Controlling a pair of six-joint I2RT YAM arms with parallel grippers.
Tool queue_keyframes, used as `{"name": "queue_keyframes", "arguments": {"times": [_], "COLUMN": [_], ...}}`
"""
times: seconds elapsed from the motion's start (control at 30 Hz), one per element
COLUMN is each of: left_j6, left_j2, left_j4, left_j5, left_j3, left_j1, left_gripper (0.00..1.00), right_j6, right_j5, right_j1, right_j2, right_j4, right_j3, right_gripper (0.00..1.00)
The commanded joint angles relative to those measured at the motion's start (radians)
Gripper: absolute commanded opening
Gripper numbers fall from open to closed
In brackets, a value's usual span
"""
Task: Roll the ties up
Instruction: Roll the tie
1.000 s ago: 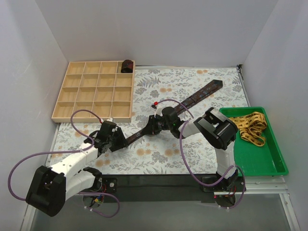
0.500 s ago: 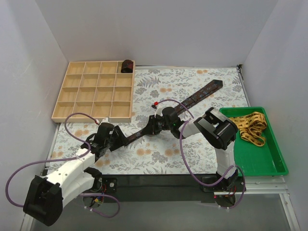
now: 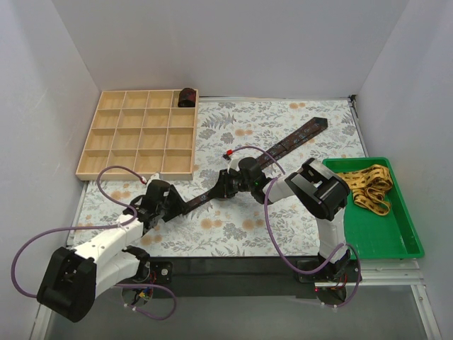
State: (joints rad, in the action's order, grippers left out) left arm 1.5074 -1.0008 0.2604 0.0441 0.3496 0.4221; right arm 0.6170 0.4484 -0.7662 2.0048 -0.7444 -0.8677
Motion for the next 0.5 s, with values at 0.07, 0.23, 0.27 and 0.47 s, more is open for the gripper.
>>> {"name": "queue_keyframes", "arguments": {"times": [0.07,0.23,0.27,0.47], "left_j6": [0.016,0.011,0.01,-0.026], "left_j2": [-0.039,-0.105,-0.113,-0.176], "left_j4": [0.011,0.043,0.056,0.135], "left_j5": [0.049,0.05,0.051,0.071], "left_j3": [-0.011,0.008,0.014,0.072], "left_j1": [-0.003,-0.003,-0.003,-0.003], "left_gripper": [0.42,0.39,0.38,0.26], "right_j6": [-0.039,-0.037,-0.037,-0.034], "right_j5": [-0.019,-0.017,-0.017,-0.019], "right_j1": [0.005,0.005,0.005,0.004], "right_j2": [0.012,0.0,-0.004,-0.006], "right_j4": [0.01,0.01,0.01,0.011], "right_j3": [0.032,0.03,0.032,0.027], "right_gripper": [0.2,0.2,0.2,0.2]}}
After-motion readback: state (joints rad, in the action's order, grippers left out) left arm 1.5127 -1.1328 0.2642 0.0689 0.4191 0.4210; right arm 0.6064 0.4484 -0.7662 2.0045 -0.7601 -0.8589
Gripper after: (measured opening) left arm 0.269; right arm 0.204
